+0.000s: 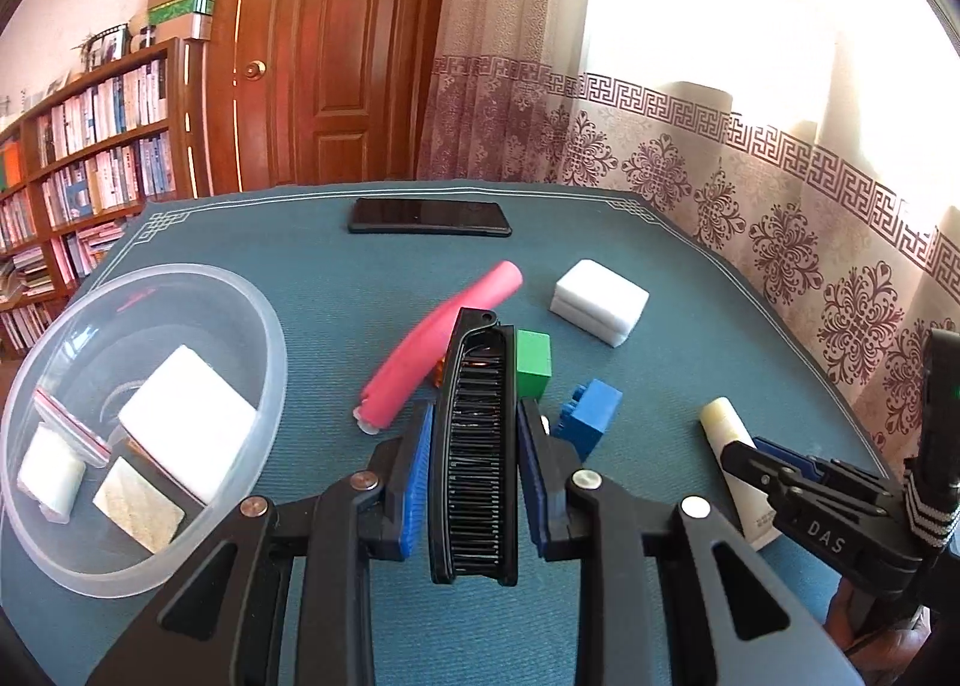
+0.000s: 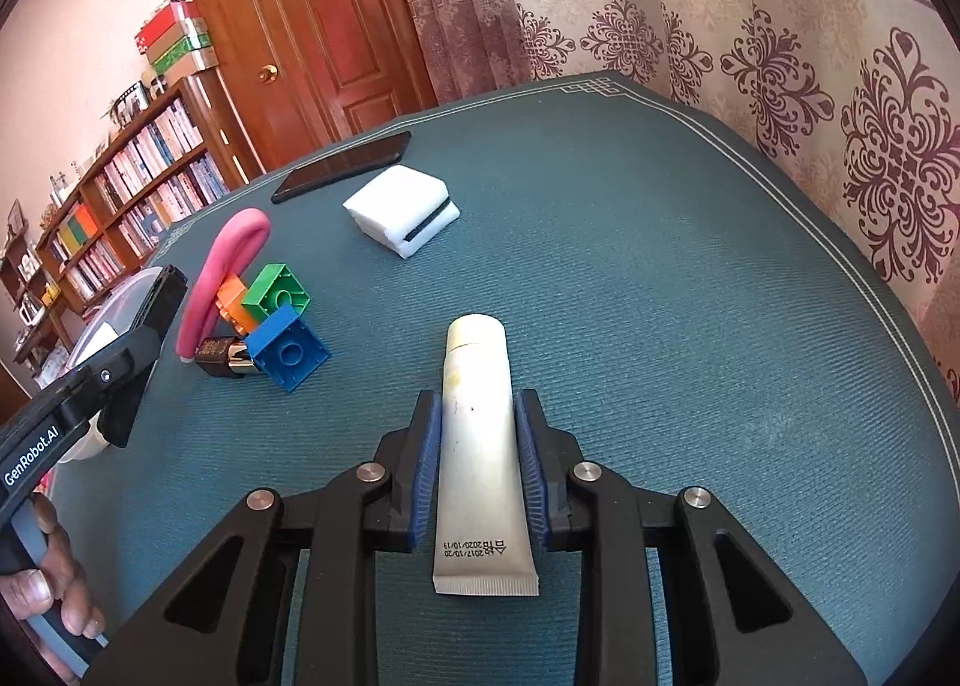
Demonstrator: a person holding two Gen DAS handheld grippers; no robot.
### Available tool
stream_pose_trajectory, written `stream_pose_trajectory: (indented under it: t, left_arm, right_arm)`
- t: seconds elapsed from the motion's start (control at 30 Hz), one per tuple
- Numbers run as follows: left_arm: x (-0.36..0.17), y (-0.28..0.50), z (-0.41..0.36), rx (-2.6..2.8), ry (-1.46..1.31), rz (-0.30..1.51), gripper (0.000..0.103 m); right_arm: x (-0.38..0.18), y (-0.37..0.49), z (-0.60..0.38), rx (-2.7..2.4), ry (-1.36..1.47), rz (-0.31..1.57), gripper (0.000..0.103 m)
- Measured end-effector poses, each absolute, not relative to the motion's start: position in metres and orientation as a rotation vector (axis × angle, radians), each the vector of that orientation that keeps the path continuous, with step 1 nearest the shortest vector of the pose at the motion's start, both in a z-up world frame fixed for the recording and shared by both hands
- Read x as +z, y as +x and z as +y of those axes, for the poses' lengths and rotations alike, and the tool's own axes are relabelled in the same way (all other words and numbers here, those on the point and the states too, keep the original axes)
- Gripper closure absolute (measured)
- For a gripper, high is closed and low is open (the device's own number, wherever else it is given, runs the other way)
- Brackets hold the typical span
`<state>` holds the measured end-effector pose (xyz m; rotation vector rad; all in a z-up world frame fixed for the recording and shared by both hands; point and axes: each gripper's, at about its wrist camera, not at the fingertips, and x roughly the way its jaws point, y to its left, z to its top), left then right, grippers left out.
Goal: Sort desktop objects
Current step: 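Lift the black comb with the left tool while the right tool holds the tube, then carry the comb and cream tube into the clear bowl and open both tools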
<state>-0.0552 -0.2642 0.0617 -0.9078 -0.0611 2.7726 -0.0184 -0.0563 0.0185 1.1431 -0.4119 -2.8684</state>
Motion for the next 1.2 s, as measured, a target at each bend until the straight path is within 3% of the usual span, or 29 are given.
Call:
stream_pose_trajectory:
  t: [0.63,1.2]
  left_arm:
    - [0.063,-0.057,-0.289,2.856,-0.903,-0.142,0.073]
    - [0.075,-0.056,-0.362,3.147,-0.845,-0.266,0.073]
  right_arm:
    - [0.02,-0.016,-0.064,-2.838,1.114,-0.383,0.076]
    - [0.071,-0.03,-0.145,-2.681,0.926,-0.289,0.076]
